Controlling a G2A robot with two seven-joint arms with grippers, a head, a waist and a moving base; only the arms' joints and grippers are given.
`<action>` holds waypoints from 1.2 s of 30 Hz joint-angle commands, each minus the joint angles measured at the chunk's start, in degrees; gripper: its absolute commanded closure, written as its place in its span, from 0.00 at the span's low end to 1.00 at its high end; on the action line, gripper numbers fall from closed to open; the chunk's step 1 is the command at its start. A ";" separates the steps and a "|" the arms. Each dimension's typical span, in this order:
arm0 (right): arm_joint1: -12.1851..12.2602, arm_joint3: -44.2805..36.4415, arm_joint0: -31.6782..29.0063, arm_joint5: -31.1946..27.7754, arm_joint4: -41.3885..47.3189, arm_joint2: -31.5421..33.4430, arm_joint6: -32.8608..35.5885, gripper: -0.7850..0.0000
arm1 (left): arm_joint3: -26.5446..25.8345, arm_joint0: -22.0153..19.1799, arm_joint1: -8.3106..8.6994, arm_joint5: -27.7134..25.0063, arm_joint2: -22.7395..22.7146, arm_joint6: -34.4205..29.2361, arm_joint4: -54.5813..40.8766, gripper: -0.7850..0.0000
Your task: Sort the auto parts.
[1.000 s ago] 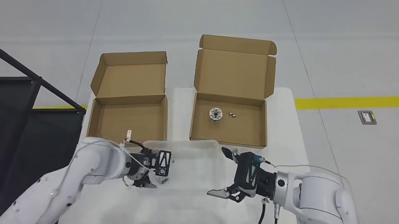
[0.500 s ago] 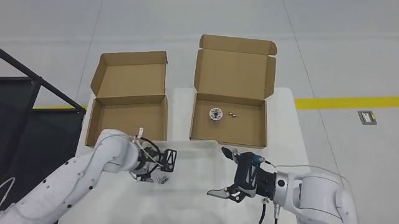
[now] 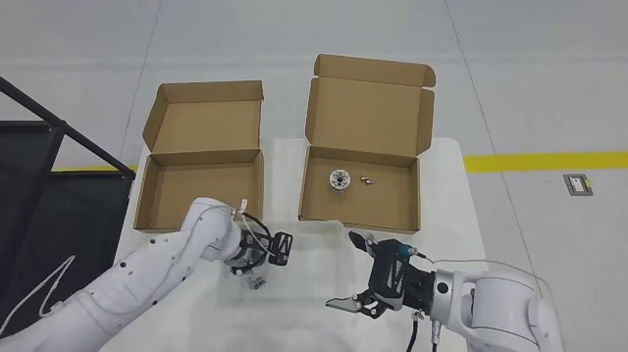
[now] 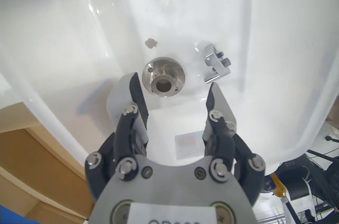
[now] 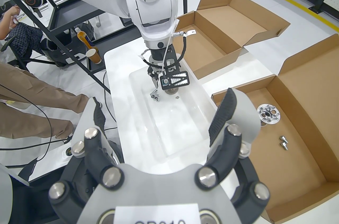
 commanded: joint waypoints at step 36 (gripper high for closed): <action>0.00 0.00 0.00 0.00 0.00 0.00 0.00 0.00 | 5.62 2.06 -4.78 -0.57 -3.99 0.04 5.36 1.00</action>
